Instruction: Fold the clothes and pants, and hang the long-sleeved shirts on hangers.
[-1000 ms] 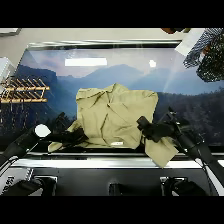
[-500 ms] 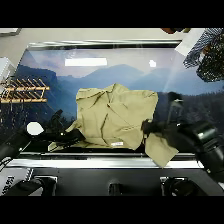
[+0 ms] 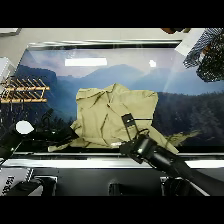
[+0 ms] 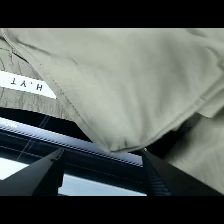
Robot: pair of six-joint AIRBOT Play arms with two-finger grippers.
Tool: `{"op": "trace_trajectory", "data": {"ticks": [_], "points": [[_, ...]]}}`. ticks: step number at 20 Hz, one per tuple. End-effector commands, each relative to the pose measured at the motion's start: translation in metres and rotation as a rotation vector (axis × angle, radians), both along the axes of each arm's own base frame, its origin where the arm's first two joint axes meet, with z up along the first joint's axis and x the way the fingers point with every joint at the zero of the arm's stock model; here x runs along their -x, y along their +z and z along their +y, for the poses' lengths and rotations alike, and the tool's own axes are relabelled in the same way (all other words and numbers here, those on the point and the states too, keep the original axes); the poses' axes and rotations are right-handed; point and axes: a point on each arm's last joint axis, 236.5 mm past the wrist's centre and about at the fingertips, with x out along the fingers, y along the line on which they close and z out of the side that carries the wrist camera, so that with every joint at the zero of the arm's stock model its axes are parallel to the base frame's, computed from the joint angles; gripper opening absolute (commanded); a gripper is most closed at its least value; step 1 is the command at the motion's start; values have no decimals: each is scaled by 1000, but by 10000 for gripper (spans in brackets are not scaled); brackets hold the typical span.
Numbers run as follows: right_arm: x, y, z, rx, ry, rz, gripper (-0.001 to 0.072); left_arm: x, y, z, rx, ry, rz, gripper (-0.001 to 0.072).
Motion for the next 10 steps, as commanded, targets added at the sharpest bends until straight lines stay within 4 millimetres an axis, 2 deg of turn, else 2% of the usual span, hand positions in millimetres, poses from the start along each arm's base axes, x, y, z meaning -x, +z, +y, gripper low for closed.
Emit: {"op": "trace_trajectory", "data": {"ticks": [1,4,8,9,10], "points": [[-3,-25,10,49,43,3,551,-1,1,5,1,15,7,557],[-18,-26,15,47,73,-58,551,-1,1,5,1,15,7,557],[-32,-32,5,115,58,-102,550,-1,1,5,1,15,7,556],[-32,-37,4,127,60,-95,538,-1,1,5,1,15,7,556],[-31,-40,3,137,61,-88,456,-1,1,5,1,15,7,557]]}}
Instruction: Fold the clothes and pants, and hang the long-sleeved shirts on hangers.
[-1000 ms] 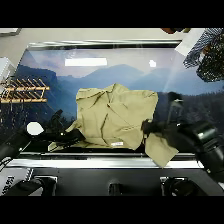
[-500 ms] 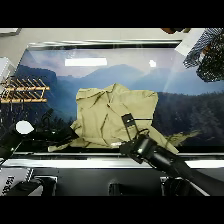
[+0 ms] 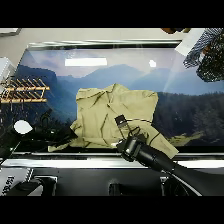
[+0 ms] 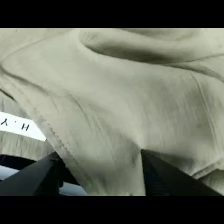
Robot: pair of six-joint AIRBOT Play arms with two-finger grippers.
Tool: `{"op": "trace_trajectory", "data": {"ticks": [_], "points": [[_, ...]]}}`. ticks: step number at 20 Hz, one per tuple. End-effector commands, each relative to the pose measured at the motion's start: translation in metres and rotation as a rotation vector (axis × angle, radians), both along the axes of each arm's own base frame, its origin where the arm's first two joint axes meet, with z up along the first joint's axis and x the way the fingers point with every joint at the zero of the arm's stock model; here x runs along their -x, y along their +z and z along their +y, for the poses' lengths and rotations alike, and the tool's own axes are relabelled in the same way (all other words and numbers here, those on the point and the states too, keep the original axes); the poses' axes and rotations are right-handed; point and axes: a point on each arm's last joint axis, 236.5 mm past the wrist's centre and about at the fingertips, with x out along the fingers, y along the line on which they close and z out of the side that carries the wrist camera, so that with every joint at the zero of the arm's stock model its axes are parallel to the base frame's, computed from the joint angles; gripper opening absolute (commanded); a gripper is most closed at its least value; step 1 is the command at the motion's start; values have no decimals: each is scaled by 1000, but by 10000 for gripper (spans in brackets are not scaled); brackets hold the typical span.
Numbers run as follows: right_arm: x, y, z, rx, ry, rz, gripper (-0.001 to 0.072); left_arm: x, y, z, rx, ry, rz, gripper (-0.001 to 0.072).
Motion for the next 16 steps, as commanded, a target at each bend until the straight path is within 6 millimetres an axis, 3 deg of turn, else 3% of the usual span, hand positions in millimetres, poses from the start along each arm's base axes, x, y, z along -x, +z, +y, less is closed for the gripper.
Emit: {"op": "trace_trajectory", "data": {"ticks": [1,3,4,8,12,14,16], "points": [[-6,-8,-3,35,-2,-14,311,-1,0,0,-1,1,-2,556],[-6,-6,-3,21,-32,-19,48,-1,0,0,-1,0,-3,556],[-6,-3,-4,22,-47,-19,29,-1,0,0,-1,0,-3,555],[-13,41,-9,30,-106,-44,28,-1,0,0,-9,-71,-49,555],[-29,91,-20,-28,-212,-67,29,-3,3,0,-31,-257,-177,552],[-32,105,-22,-100,-265,-34,29,-12,5,2,-47,-294,-239,552],[-28,106,-16,-167,-279,36,29,-21,12,6,-50,-269,-259,552]]}}
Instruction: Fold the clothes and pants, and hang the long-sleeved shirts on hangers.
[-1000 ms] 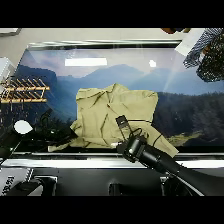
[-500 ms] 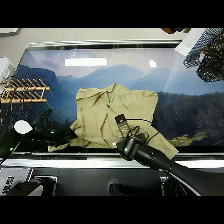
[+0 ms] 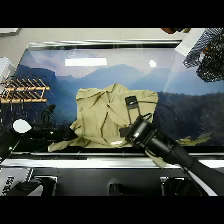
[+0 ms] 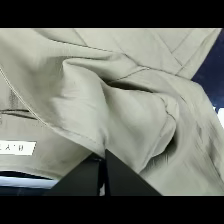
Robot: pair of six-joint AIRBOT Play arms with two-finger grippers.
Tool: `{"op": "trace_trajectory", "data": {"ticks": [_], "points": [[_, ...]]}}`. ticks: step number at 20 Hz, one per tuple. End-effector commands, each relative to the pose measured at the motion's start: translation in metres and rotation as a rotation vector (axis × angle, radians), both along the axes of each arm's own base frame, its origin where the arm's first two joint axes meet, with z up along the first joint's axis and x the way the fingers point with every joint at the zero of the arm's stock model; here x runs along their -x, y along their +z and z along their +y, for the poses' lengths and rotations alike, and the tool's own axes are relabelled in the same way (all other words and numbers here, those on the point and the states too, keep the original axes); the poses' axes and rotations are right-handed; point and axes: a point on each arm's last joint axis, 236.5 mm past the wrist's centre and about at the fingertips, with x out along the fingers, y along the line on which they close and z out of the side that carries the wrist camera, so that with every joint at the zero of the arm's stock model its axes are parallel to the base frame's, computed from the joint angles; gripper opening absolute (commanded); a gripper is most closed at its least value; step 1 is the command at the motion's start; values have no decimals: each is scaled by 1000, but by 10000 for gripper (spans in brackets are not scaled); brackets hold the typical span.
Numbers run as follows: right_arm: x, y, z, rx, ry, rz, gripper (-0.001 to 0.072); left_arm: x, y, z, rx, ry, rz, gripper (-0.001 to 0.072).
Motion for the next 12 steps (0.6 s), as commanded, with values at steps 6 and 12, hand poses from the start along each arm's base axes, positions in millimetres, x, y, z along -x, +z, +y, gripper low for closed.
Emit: {"op": "trace_trajectory", "data": {"ticks": [6,12], "points": [[15,10,22,-188,-9,133,30,-62,81,130,-176,243,-143,551],[10,15,43,-286,-11,111,30,-67,131,295,-448,492,-226,555]]}}
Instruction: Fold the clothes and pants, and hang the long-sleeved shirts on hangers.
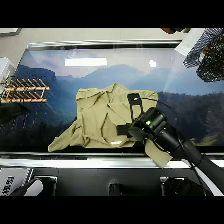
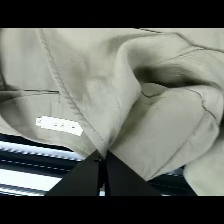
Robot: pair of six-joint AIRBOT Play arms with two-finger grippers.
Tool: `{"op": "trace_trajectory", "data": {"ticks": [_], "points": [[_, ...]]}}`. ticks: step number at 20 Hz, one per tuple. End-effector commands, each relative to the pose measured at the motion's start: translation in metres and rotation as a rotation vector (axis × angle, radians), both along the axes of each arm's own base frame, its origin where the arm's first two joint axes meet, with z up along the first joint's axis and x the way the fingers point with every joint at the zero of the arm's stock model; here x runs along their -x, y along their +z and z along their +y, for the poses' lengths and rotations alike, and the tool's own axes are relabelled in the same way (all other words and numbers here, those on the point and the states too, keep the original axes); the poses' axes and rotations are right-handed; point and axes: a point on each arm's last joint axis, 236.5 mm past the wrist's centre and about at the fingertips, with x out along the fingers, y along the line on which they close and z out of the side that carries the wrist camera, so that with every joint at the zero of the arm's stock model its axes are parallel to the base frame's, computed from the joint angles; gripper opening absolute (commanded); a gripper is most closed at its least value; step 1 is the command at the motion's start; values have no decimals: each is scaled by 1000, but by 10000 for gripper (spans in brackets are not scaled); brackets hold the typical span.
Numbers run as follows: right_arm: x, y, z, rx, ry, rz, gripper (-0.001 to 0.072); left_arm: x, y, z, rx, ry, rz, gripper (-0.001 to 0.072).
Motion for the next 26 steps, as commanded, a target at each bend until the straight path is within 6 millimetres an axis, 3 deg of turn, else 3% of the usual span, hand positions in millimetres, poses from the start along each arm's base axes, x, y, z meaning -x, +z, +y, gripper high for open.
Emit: {"op": "trace_trajectory", "data": {"ticks": [1,4,7,10,14,19,26], "points": [[-3,4,13,-61,0,-11,30,15,-3,70,-123,2,55,554],[-6,5,15,-69,1,-25,30,5,-46,88,-132,-100,117,554],[-7,6,16,-74,1,-30,30,-3,-82,89,-126,-220,168,553],[-7,6,16,-74,1,-30,30,-14,-105,86,-134,-276,192,553],[-8,4,17,-73,1,-31,30,-38,-128,84,-186,-315,184,552],[-9,-3,18,-60,1,-16,29,-40,-159,70,-178,-409,250,552],[-9,-3,18,-59,1,-17,29,-33,-177,65,-134,-420,299,536]]}}
